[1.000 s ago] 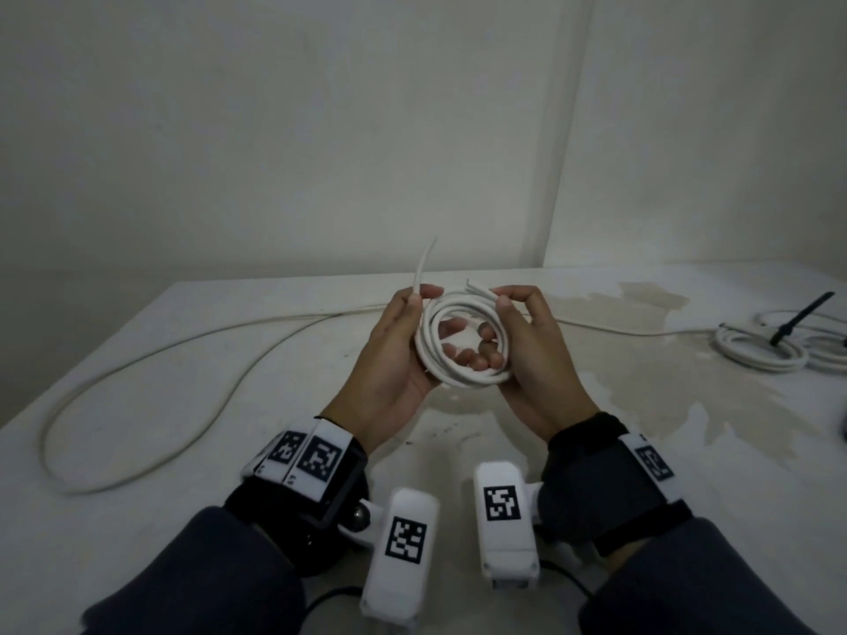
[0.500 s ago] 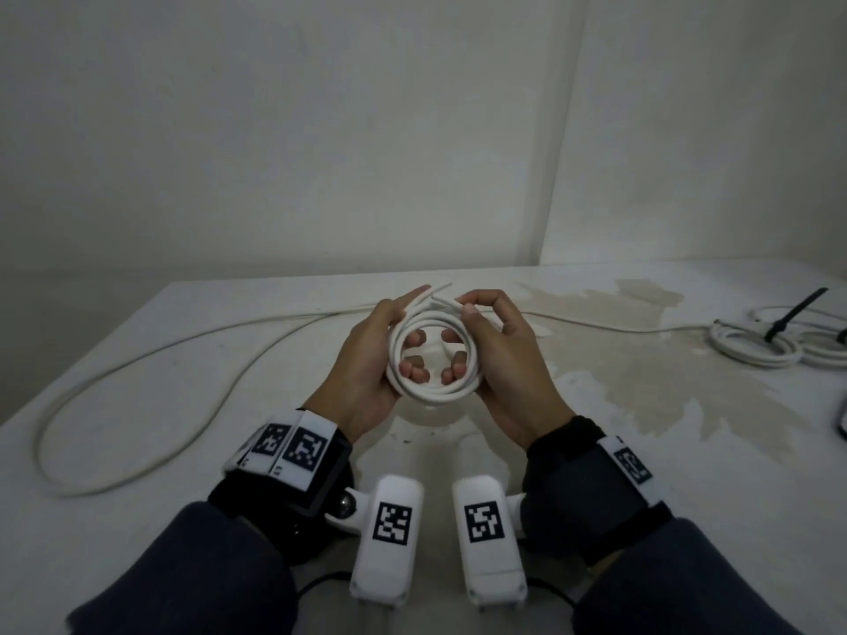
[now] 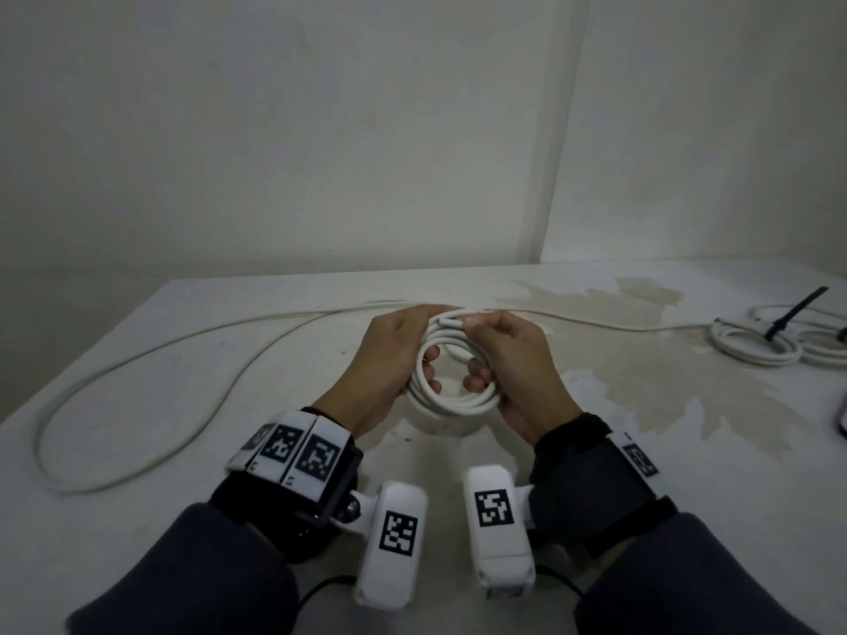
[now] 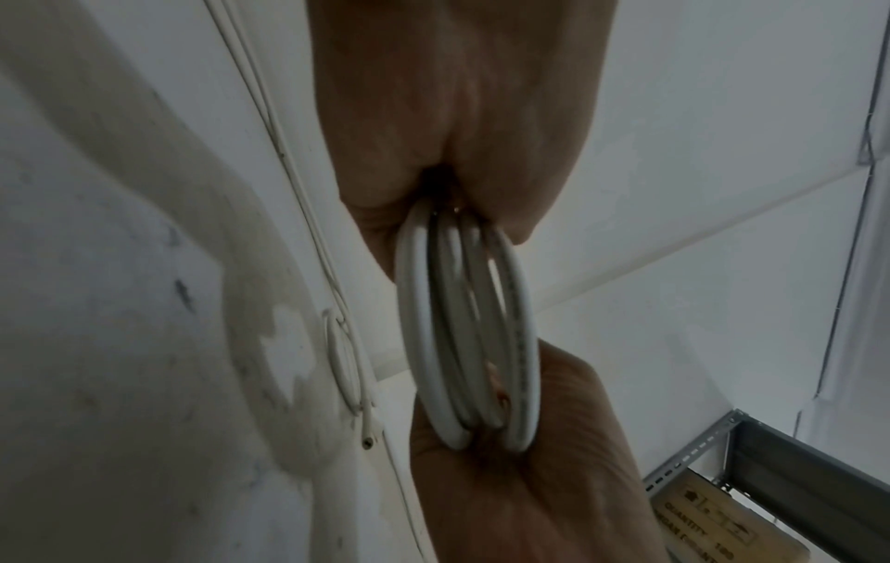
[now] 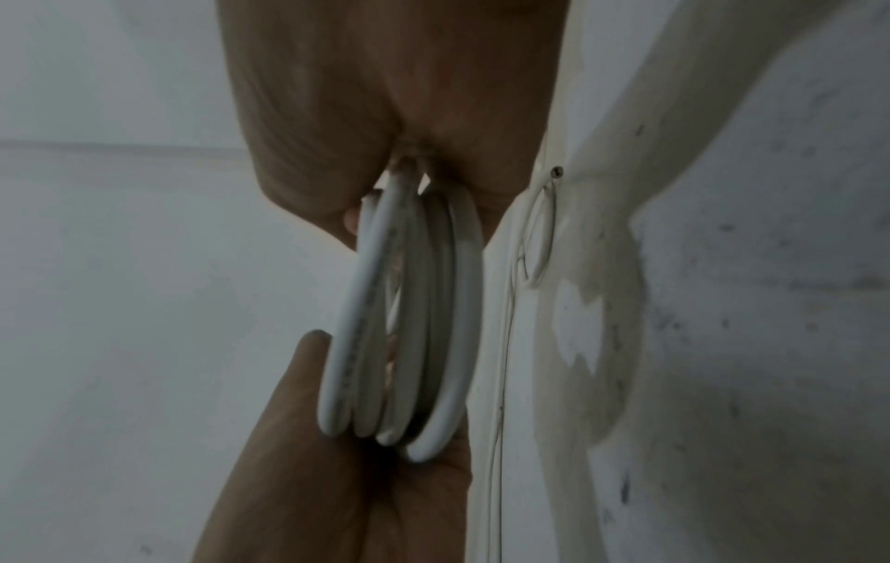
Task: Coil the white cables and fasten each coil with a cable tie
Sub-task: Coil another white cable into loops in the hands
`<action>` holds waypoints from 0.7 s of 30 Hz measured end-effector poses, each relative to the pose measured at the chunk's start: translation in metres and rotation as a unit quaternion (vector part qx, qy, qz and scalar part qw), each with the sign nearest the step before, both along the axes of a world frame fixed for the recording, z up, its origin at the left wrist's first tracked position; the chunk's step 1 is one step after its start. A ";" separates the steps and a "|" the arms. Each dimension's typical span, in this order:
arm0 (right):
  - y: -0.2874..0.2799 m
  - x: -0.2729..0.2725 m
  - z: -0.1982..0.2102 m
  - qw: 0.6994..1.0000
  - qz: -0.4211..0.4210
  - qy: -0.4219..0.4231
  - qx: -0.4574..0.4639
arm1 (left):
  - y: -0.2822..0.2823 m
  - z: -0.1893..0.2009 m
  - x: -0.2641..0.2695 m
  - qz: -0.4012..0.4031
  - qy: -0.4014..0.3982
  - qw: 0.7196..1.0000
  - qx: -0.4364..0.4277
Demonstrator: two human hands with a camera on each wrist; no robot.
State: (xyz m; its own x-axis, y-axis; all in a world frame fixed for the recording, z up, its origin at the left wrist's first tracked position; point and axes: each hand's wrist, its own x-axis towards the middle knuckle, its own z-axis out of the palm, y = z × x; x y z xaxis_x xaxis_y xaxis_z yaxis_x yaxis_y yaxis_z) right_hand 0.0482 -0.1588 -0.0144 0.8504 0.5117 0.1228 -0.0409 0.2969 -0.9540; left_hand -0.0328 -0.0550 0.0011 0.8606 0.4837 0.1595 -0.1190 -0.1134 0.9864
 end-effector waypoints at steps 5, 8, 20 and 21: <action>0.003 -0.006 0.000 0.999 0.010 -0.038 0.017 | -0.002 0.001 0.004 0.033 0.015 0.998 -0.056; 0.004 -0.007 0.000 0.998 -0.008 -0.063 0.003 | -0.001 -0.001 0.006 0.034 0.015 0.997 -0.062; 0.001 -0.004 0.001 1.000 -0.015 0.013 0.011 | 0.002 -0.007 0.002 -0.098 0.035 0.971 -0.214; 0.001 -0.004 0.001 1.000 -0.009 0.024 0.013 | 0.003 -0.007 0.001 -0.108 0.047 0.964 -0.237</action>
